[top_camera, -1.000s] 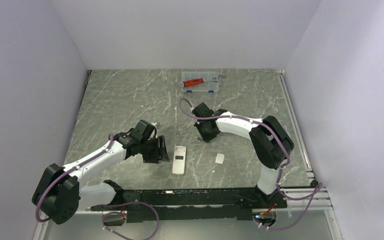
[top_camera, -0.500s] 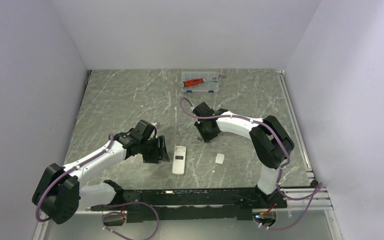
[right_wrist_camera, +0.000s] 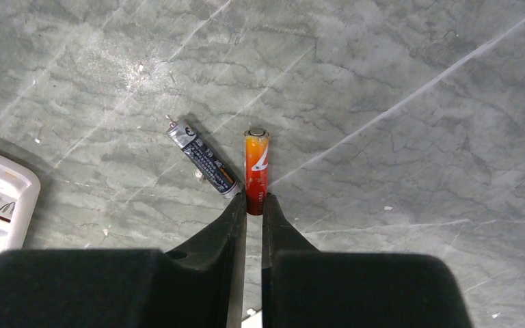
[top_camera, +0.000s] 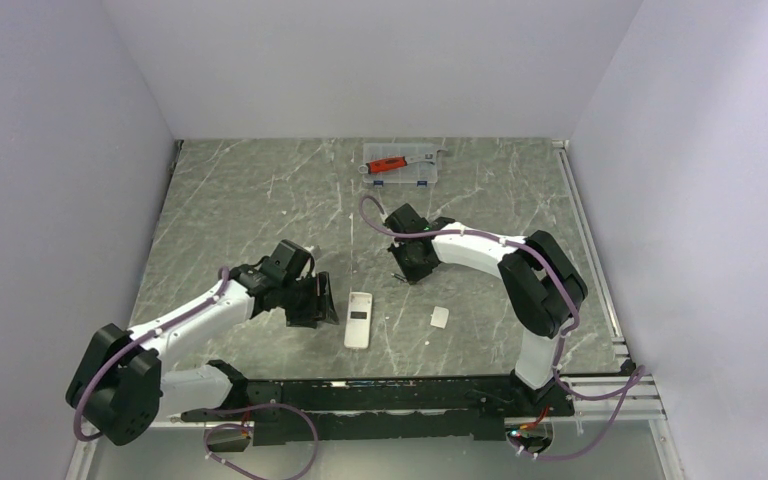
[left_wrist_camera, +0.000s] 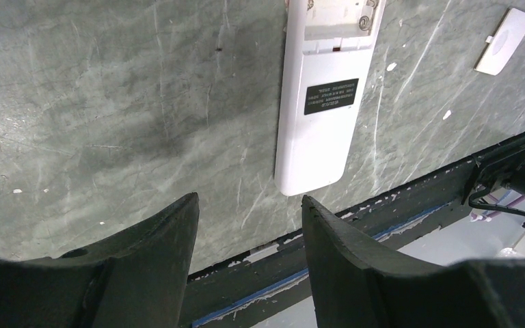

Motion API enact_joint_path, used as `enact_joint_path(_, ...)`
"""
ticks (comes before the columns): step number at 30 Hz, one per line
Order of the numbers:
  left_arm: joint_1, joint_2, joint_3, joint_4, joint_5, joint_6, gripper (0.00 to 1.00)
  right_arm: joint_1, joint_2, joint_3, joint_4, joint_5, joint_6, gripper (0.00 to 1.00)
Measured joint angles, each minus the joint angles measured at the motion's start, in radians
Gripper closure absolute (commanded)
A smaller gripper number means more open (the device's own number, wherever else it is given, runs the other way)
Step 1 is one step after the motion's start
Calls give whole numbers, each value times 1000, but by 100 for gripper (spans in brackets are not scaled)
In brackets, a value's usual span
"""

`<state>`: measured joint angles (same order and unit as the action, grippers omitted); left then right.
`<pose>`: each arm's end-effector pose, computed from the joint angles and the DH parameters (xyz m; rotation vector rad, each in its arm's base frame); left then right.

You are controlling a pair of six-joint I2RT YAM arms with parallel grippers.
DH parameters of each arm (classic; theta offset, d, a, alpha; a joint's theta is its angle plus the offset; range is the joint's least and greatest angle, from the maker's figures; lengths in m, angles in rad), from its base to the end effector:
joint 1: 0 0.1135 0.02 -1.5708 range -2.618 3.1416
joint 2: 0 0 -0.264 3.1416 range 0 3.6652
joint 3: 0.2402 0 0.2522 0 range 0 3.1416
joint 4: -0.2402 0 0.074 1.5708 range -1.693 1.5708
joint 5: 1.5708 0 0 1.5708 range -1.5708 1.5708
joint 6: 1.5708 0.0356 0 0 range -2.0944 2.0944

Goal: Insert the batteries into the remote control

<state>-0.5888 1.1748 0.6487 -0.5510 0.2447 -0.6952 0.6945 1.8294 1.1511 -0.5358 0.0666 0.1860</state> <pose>0.1711 -0.1247 0.1904 -0.0624 2.8076 -0.7000 0.2736 0.2248 0.1591 -0.6850 2.7026 0.1302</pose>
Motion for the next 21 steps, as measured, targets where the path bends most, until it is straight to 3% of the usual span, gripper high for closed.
enact_joint_path(7, 0, 5, 0, 0, -9, 0, 38, 0, -2, 0, 0, 4, 0, 100)
enact_joint_path(21, 0, 23, 7, 4, -37, 0, 38, 36, -84, 2, -74, 18, 0, 100)
